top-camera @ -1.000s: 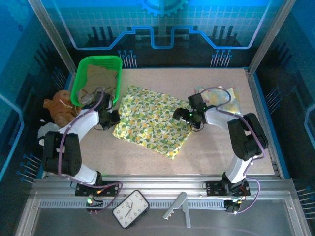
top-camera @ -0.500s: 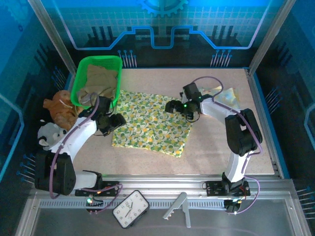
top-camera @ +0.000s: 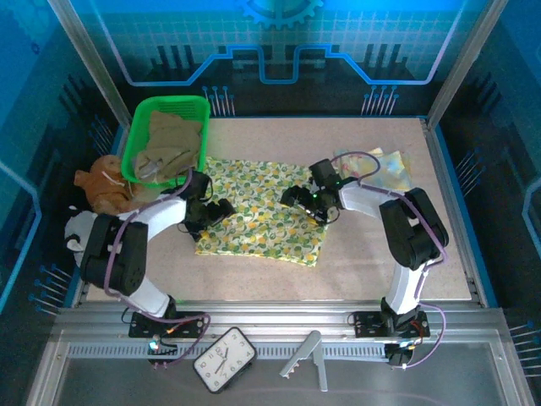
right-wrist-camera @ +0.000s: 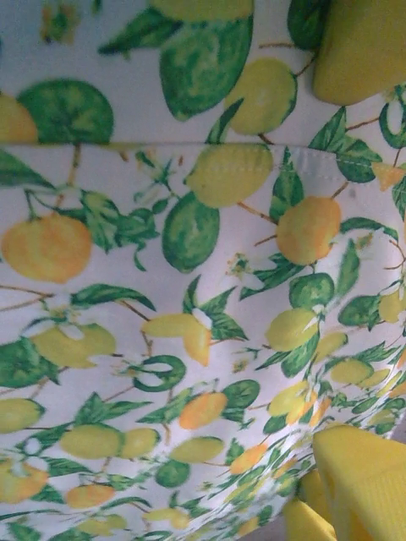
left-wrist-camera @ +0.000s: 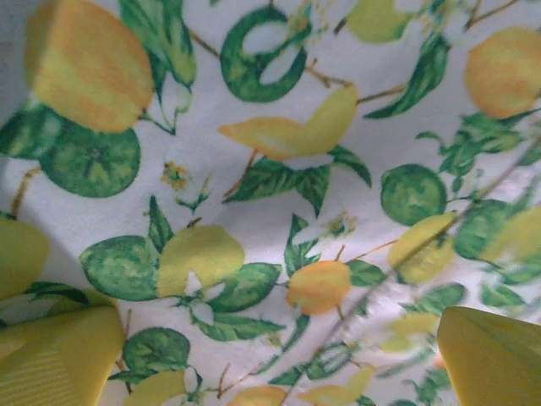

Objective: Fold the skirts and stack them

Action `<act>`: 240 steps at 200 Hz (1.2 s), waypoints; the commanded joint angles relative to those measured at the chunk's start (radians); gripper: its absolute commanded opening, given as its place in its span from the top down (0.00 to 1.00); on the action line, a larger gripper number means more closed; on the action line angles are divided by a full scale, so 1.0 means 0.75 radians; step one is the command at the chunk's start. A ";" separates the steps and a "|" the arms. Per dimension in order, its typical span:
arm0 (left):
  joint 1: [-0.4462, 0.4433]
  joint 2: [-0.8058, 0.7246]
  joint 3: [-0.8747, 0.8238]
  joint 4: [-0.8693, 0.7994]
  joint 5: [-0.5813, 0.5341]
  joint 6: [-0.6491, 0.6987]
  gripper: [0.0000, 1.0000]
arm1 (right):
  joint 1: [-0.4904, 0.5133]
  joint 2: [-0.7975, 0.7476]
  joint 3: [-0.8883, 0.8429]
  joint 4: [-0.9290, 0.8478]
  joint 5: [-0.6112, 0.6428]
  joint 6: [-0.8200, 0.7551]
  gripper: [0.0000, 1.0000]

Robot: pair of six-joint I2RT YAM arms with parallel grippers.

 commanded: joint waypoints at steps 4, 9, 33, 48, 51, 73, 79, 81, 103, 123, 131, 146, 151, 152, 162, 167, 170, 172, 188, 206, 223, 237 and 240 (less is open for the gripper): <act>-0.016 -0.029 -0.206 -0.054 0.006 -0.124 0.01 | -0.098 0.163 0.137 -0.068 0.087 -0.113 0.00; -0.036 -0.039 -0.230 -0.045 0.023 -0.140 0.01 | -0.106 0.203 0.199 -0.085 0.075 -0.138 0.00; -0.221 -0.007 -0.188 -0.081 0.071 -0.187 0.01 | -0.126 0.433 0.554 -0.197 0.004 -0.219 0.00; -0.337 0.045 -0.089 -0.120 0.103 -0.204 0.01 | -0.118 0.552 0.754 -0.244 0.045 -0.249 0.00; -0.359 0.052 -0.071 -0.126 0.110 -0.205 0.01 | -0.116 0.571 0.795 -0.254 0.058 -0.257 0.00; -0.491 0.109 0.211 -0.256 0.138 -0.115 0.01 | -0.106 0.630 1.046 -0.310 0.159 -0.314 0.00; -0.521 0.117 0.298 -0.306 0.131 -0.077 0.01 | -0.103 0.629 1.071 -0.296 0.159 -0.323 0.00; -0.526 0.118 0.324 -0.321 0.126 -0.065 0.01 | -0.102 0.622 1.073 -0.289 0.162 -0.326 0.00; -0.554 0.110 0.517 -0.421 0.036 0.037 0.01 | -0.074 0.435 0.955 -0.168 0.269 -0.371 0.00; -0.490 0.124 0.593 -0.493 -0.140 0.103 0.01 | -0.068 0.242 0.702 -0.009 0.246 -0.350 0.00; -0.438 0.140 0.616 -0.518 -0.181 0.112 0.01 | -0.070 0.190 0.622 0.004 0.233 -0.318 0.00; -0.329 0.163 0.606 -0.440 -0.182 0.124 0.01 | -0.070 0.103 0.484 0.019 0.197 -0.280 0.00; -0.291 0.176 0.598 -0.404 -0.177 0.119 0.01 | -0.070 0.084 0.440 0.031 0.175 -0.263 0.00; -0.285 0.180 0.598 -0.397 -0.174 0.118 0.01 | -0.070 0.080 0.433 0.032 0.172 -0.260 0.00; -0.221 0.222 0.598 -0.335 -0.152 0.114 0.01 | -0.071 0.055 0.364 0.043 0.122 -0.201 0.00; -0.197 0.252 0.606 -0.323 -0.146 0.111 0.01 | -0.071 0.046 0.335 0.055 0.096 -0.180 0.00; -0.181 0.271 0.617 -0.320 -0.148 0.110 0.01 | -0.070 0.041 0.319 0.059 0.084 -0.169 0.00; -0.171 0.284 0.624 -0.320 -0.149 0.110 0.01 | -0.069 0.038 0.312 0.061 0.082 -0.160 0.00; -0.125 0.379 0.681 -0.323 -0.172 0.121 0.01 | -0.060 0.022 0.234 0.072 0.124 -0.087 0.00; -0.107 0.437 0.691 -0.309 -0.189 0.121 0.01 | -0.069 0.054 0.211 0.022 0.196 -0.046 0.00; -0.101 0.453 0.632 -0.276 -0.196 0.098 0.01 | -0.092 0.099 0.198 0.029 0.183 -0.034 0.00; -0.101 0.454 0.560 -0.251 -0.192 0.079 0.01 | -0.116 0.152 0.221 0.020 0.166 -0.044 0.00; -0.101 0.453 0.543 -0.248 -0.192 0.072 0.01 | -0.120 0.166 0.231 0.012 0.161 -0.047 0.00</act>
